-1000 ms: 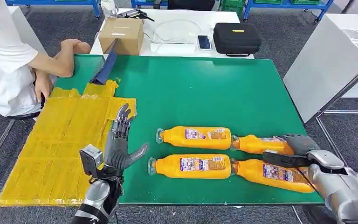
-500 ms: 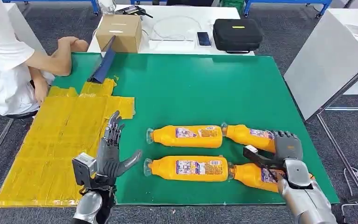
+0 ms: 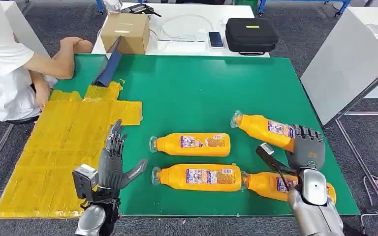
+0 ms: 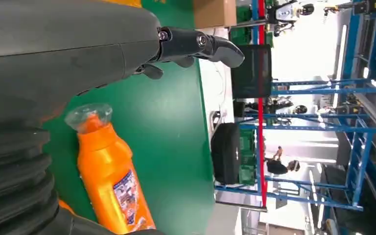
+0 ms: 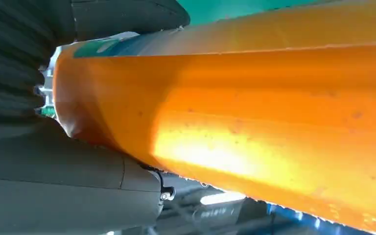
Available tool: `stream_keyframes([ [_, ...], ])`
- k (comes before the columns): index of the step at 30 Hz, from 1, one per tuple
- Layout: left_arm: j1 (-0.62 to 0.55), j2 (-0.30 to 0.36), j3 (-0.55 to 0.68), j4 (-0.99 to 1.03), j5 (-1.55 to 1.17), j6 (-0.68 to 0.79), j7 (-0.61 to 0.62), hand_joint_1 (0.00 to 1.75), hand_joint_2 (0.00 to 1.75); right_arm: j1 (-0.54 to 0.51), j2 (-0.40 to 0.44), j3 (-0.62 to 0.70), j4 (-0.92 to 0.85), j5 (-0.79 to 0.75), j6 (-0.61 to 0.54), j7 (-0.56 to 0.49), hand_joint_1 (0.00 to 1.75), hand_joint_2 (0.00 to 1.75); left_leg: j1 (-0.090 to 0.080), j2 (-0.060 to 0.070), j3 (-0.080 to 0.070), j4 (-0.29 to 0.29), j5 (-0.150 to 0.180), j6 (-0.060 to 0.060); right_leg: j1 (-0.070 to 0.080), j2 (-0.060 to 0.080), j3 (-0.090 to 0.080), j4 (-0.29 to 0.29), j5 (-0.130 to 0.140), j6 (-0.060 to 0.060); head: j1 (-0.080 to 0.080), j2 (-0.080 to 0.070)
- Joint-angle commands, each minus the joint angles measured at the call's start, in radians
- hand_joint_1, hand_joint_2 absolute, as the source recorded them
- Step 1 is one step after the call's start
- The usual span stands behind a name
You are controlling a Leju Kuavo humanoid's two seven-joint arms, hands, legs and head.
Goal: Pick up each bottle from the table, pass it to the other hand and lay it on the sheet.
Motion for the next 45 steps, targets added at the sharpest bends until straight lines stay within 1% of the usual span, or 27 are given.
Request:
stream_keyframes([
  [1,0.015,-0.006,0.045,0.007,0.001,0.003,0.006,0.00,1.75,0.123,0.127,-0.044,-0.348,-0.033,-0.090,-0.046,1.75,1.75,0.001,0.000,0.002,0.000,-0.002,-0.003,0.000,0.002,0.001,0.001,-0.002,-0.003,0.000,0.000],
  [2,0.013,-0.004,0.046,0.010,0.001,0.003,0.004,0.00,1.75,0.124,0.133,-0.021,-0.361,-0.124,-0.089,-0.100,1.75,1.75,0.001,-0.001,0.003,0.001,-0.003,-0.005,0.000,0.003,0.002,0.002,-0.004,-0.004,0.000,0.000],
  [3,0.009,-0.002,0.044,0.016,0.004,-0.001,-0.001,0.00,1.75,0.124,0.140,0.004,-0.376,-0.243,-0.080,-0.173,1.75,1.75,0.001,0.000,0.001,0.001,-0.002,-0.003,0.001,0.002,0.000,0.001,-0.002,-0.003,0.000,0.000],
  [4,0.003,0.001,0.040,0.025,0.005,-0.003,-0.003,0.00,1.75,0.122,0.151,0.021,-0.385,-0.337,-0.069,-0.229,1.75,1.75,0.001,0.001,0.003,0.002,-0.004,-0.005,0.000,0.004,0.001,0.003,-0.004,-0.005,0.000,0.000],
  [5,-0.011,0.007,0.029,0.036,0.003,-0.007,-0.008,0.00,1.75,0.120,0.167,0.055,-0.410,-0.532,-0.016,-0.341,1.75,1.75,0.001,0.002,0.002,0.001,-0.003,-0.005,0.000,0.004,0.000,0.002,-0.003,-0.004,0.000,0.000],
  [7,-0.034,0.012,0.014,0.052,0.002,-0.009,-0.009,0.00,1.75,0.113,0.186,0.055,-0.408,-0.661,0.025,-0.405,1.75,1.75,0.001,0.002,0.002,0.001,-0.003,-0.005,0.000,0.004,-0.001,0.002,-0.003,-0.005,0.000,0.000],
  [9,-0.065,0.020,-0.014,0.062,-0.012,-0.006,-0.010,0.00,1.75,0.097,0.213,0.055,-0.394,-0.749,0.058,-0.462,1.75,1.75,0.001,0.001,0.001,0.001,-0.003,-0.005,0.000,0.003,-0.001,0.002,-0.004,-0.006,0.000,0.000],
  [11,-0.068,0.019,-0.016,0.062,-0.013,-0.004,-0.008,0.00,1.75,0.095,0.215,0.056,-0.391,-0.749,0.058,-0.462,1.75,1.75,0.001,0.000,0.003,0.001,-0.003,-0.006,0.000,0.003,-0.001,0.003,-0.004,-0.007,0.000,0.000],
  [13,-0.068,0.020,-0.018,0.060,-0.013,-0.002,-0.006,0.00,1.75,0.094,0.213,0.053,-0.389,-0.749,0.057,-0.466,1.75,1.75,0.001,0.000,0.001,0.000,-0.001,-0.005,0.000,0.001,-0.012,0.002,-0.004,-0.006,0.001,0.000],
  [14,-0.071,0.027,-0.029,0.059,-0.013,-0.002,-0.006,0.00,1.75,0.094,0.221,0.054,-0.395,-0.844,0.132,-0.510,1.75,1.75,0.001,-0.001,0.003,0.000,-0.002,-0.006,0.000,0.002,-0.011,0.003,-0.005,-0.008,0.000,0.000],
  [16,-0.087,0.031,-0.045,0.057,-0.019,-0.001,-0.007,0.00,1.75,0.078,0.237,0.067,-0.369,-0.885,0.196,-0.526,1.75,1.75,0.001,0.000,0.004,0.001,-0.004,-0.006,0.000,0.003,-0.009,0.002,-0.006,-0.008,0.000,0.000],
  [17,-0.094,0.031,-0.051,0.056,-0.023,-0.001,-0.006,0.00,1.75,0.069,0.247,0.077,-0.355,-0.900,0.213,-0.532,1.75,1.75,0.001,0.000,0.001,0.000,-0.002,-0.005,0.000,0.002,-0.012,0.002,-0.004,-0.007,0.000,0.000],
  [18,-0.109,0.033,-0.064,0.059,-0.028,-0.004,-0.004,0.00,1.75,0.057,0.264,0.088,-0.331,-0.945,0.264,-0.546,1.75,1.75,0.001,0.000,0.003,0.001,-0.003,-0.006,0.000,0.003,-0.010,0.002,-0.005,-0.007,0.000,0.000],
  [19,-0.127,0.035,-0.083,0.064,-0.030,-0.006,0.001,0.00,1.75,0.039,0.286,0.108,-0.291,-1.018,0.354,-0.557,1.75,1.75,0.001,0.000,0.000,0.000,-0.002,-0.004,0.000,0.002,-0.012,0.002,-0.004,-0.006,0.001,0.000],
  [22,-0.136,0.032,-0.091,0.065,-0.031,-0.002,0.012,0.00,1.75,0.027,0.301,0.122,-0.262,-1.016,0.345,-0.564,1.75,1.75,0.001,0.002,0.000,0.000,-0.001,-0.004,0.001,0.004,-0.002,0.002,-0.002,-0.005,0.001,0.000],
  [24,-0.134,0.034,-0.091,0.065,-0.031,-0.003,0.011,0.00,1.75,0.026,0.298,0.121,-0.261,-1.016,0.345,-0.564,1.75,1.75,0.001,0.002,0.003,0.000,-0.003,-0.006,0.000,0.004,0.000,0.003,-0.003,-0.006,0.000,0.000],
  [25,-0.132,0.036,-0.092,0.065,-0.031,-0.003,0.011,0.00,1.75,0.027,0.295,0.121,-0.263,-1.016,0.345,-0.565,1.75,1.75,0.001,0.001,0.000,0.000,-0.001,-0.004,0.000,0.002,-0.002,0.002,-0.002,-0.005,0.000,0.000],
  [27,-0.146,0.039,-0.112,0.069,-0.033,-0.008,0.010,0.00,1.75,0.018,0.301,0.138,-0.242,-1.090,0.455,-0.566,1.75,1.75,0.001,0.000,0.001,0.000,-0.001,-0.005,0.001,0.002,-0.002,0.002,-0.003,-0.005,0.000,0.000],
  [28,-0.160,0.035,-0.127,0.071,-0.035,-0.012,0.010,0.00,1.75,0.005,0.321,0.154,-0.206,-1.116,0.495,-0.567,1.75,1.75,0.001,-0.001,0.002,0.001,-0.002,-0.006,0.000,0.002,0.000,0.003,-0.004,-0.006,0.000,0.000],
  [31,-0.180,0.034,-0.165,0.066,-0.034,-0.014,0.015,0.00,1.75,-0.042,0.361,0.212,-0.083,-1.126,0.528,-0.570,1.75,1.75,0.002,0.003,-0.001,0.000,-0.001,-0.004,0.001,0.004,-0.004,0.003,-0.002,-0.005,0.001,0.000],
  [32,-0.185,0.036,-0.175,0.066,-0.033,-0.014,0.017,0.00,1.75,-0.051,0.367,0.227,-0.058,-1.127,0.533,-0.571,1.75,1.75,0.002,0.003,0.002,0.001,-0.002,-0.006,0.001,0.006,-0.002,0.004,-0.003,-0.006,0.001,0.000],
  [33,-0.187,0.035,-0.180,0.065,-0.034,-0.013,0.019,0.00,1.75,-0.056,0.377,0.240,-0.036,-1.122,0.531,-0.571,1.75,1.75,0.002,0.003,-0.001,0.000,0.000,-0.004,0.001,0.004,-0.004,0.003,-0.002,-0.005,0.000,0.000],
  [34,-0.192,0.036,-0.189,0.065,-0.034,-0.013,0.020,0.00,1.75,-0.065,0.391,0.262,0.007,-1.119,0.532,-0.573,1.75,1.75,0.002,0.003,0.002,0.000,-0.002,-0.006,0.001,0.006,-0.002,0.003,-0.003,-0.006,0.001,0.000],
  [38,-0.202,0.040,-0.211,0.069,-0.031,-0.012,0.022,0.00,1.75,-0.094,0.418,0.303,0.112,-1.140,0.560,-0.575,1.75,1.75,0.002,0.002,0.002,0.000,-0.001,-0.006,0.001,0.004,-0.002,0.003,-0.003,-0.006,0.000,0.000],
  [41,-0.200,0.038,-0.227,0.074,-0.035,-0.001,0.022,0.00,1.75,-0.094,0.434,0.334,0.140,-1.148,0.560,-0.588,1.75,1.75,0.002,0.001,0.002,0.000,-0.001,-0.007,0.001,0.004,-0.001,0.004,-0.004,-0.006,0.001,0.000],
  [42,-0.198,0.038,-0.237,0.081,-0.046,0.010,0.021,0.00,1.75,-0.094,0.436,0.344,0.145,-1.149,0.562,-0.588,1.75,1.75,0.002,0.002,0.000,0.000,0.000,-0.005,0.001,0.003,-0.003,0.003,-0.002,-0.005,0.000,0.000],
  [45,-0.199,0.036,-0.253,0.095,-0.057,0.026,0.017,0.00,1.75,-0.097,0.440,0.363,0.164,-1.152,0.566,-0.585,1.75,1.75,0.002,0.000,0.002,0.000,-0.001,-0.006,0.000,0.002,-0.001,0.003,-0.004,-0.006,0.000,0.000],
])
